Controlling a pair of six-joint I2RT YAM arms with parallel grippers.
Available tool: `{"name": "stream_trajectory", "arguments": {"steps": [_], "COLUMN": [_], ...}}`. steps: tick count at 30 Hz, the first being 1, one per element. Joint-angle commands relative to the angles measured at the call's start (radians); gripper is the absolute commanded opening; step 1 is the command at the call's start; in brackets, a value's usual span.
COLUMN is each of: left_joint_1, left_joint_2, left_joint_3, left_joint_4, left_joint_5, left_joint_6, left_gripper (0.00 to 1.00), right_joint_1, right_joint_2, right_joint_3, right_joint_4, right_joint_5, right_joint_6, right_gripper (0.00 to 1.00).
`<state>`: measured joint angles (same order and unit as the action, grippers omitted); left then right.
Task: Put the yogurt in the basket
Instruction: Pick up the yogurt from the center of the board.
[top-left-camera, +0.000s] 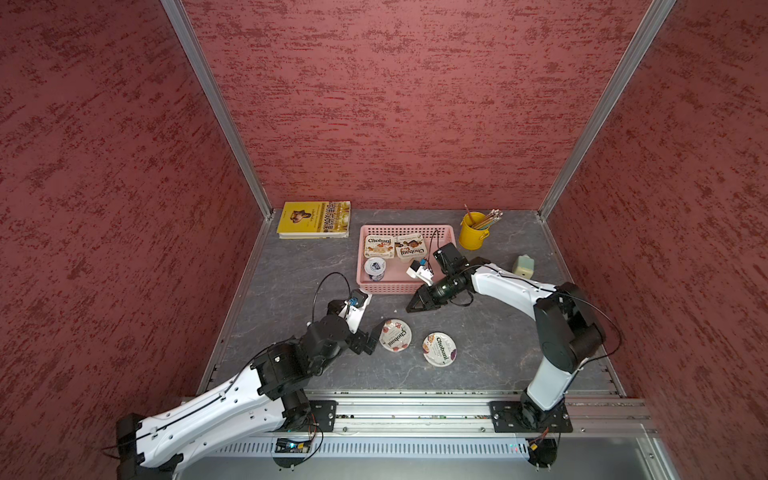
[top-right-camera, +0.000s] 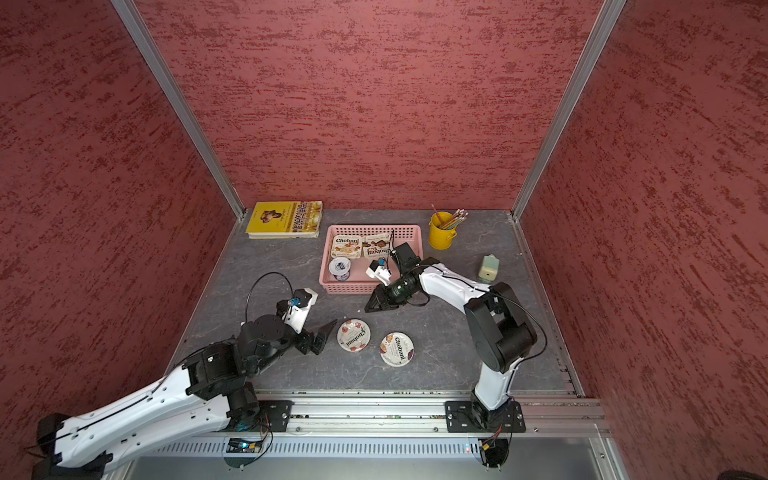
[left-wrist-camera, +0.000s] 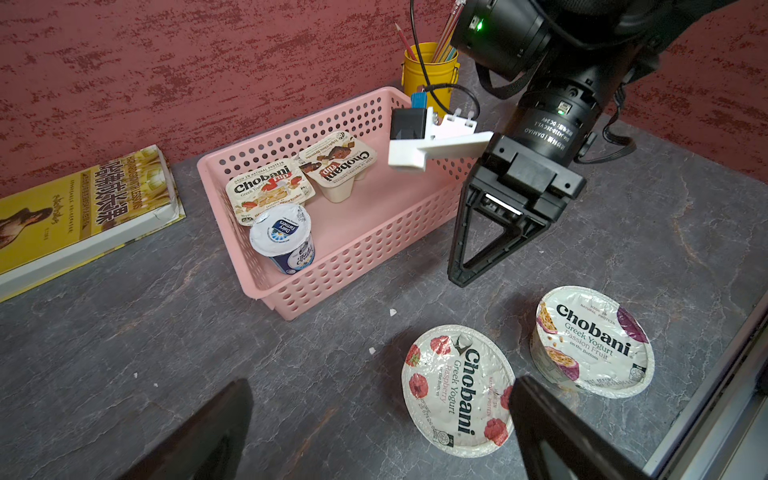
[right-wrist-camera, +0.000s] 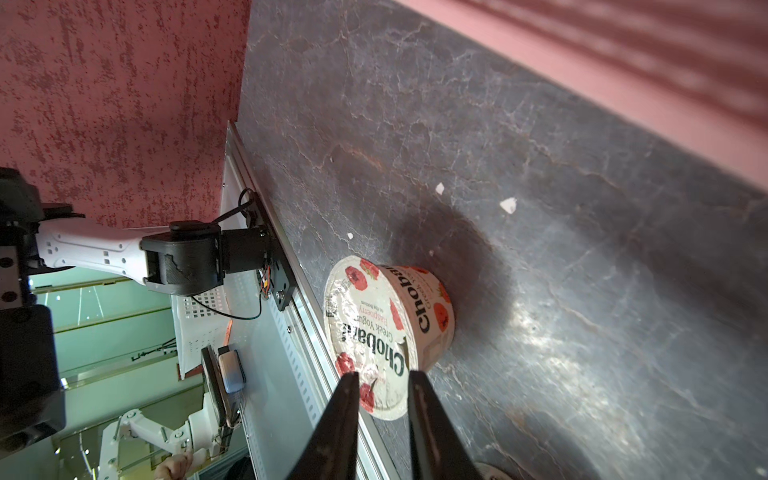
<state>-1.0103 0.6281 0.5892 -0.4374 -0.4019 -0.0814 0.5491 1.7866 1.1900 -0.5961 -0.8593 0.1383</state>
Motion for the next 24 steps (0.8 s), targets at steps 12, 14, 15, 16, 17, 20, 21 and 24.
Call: {"name": "stream_trajectory", "arguments": {"steps": [12,14,15,16,17,20,21,24], "left_joint_1": [-0.004,-0.005,-0.005,-0.004,-0.004,-0.004,-0.004,-0.004], "left_joint_2": [-0.028,-0.027,-0.025,-0.025,-0.024,-0.024,-0.023,-0.023], "left_joint_3": [0.017,0.017,0.017,0.017,0.014,0.014,0.015,0.014], "left_joint_4": [-0.031,-0.031,-0.031,-0.032,-0.031,-0.029,-0.029,-0.031], "left_joint_5": [-0.025,-0.024,-0.025,-0.025,-0.025,-0.025,-0.025,-0.025], "left_joint_6": [-0.01,-0.01,-0.01,-0.011,-0.011,-0.012,-0.012,-0.012], "left_gripper": [1.0,1.0,1.0,1.0,1.0,1.0,1.0,1.0], "right_joint_1": [0.027,0.031,0.031,0.032,0.035,0.038,0.041,0.043], "right_joint_2": [0.092,0.096,0.098,0.1,0.1,0.106,0.109,0.116], "right_joint_3": [0.004,0.003,0.002,0.001,0.002,0.002,0.002,0.0], "right_joint_4": [0.036,0.04,0.041,0.041,0.042,0.042,0.041,0.043], "right_joint_5": [0.015,0.008,0.006,0.005,0.002,-0.001,-0.001,-0.001], "right_joint_6": [-0.027,-0.025,-0.025,-0.025,-0.025,-0.025,-0.025,-0.026], "right_gripper": [0.28,0.27,0.27,0.27,0.27,0.27,0.27,0.27]}}
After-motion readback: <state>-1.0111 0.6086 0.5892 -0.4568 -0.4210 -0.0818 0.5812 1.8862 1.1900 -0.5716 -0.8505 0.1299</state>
